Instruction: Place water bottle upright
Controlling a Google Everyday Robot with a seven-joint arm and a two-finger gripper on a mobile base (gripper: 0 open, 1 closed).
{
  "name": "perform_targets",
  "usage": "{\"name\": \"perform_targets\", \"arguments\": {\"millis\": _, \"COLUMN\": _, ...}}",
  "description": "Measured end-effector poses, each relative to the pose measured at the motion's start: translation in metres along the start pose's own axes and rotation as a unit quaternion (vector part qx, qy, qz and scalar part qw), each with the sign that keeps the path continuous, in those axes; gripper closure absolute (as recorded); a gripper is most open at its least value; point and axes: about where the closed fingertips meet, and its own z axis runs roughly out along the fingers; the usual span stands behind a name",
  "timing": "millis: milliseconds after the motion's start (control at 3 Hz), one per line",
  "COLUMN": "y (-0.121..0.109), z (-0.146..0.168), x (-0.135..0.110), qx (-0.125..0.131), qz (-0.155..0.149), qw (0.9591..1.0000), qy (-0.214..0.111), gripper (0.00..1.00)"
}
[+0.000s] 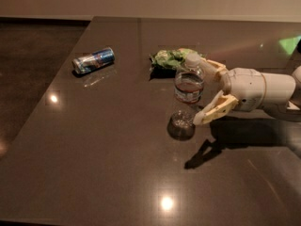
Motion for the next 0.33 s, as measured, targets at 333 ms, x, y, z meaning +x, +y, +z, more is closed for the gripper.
{"name": "perform_targets", "arguments": {"millis": 333, "y": 0.0000, "z": 0.0001, "x": 0.0000, "qx": 0.000, "qz": 0.000, "qw": 1.0000, "qy": 0.000, "gripper": 0.00}}
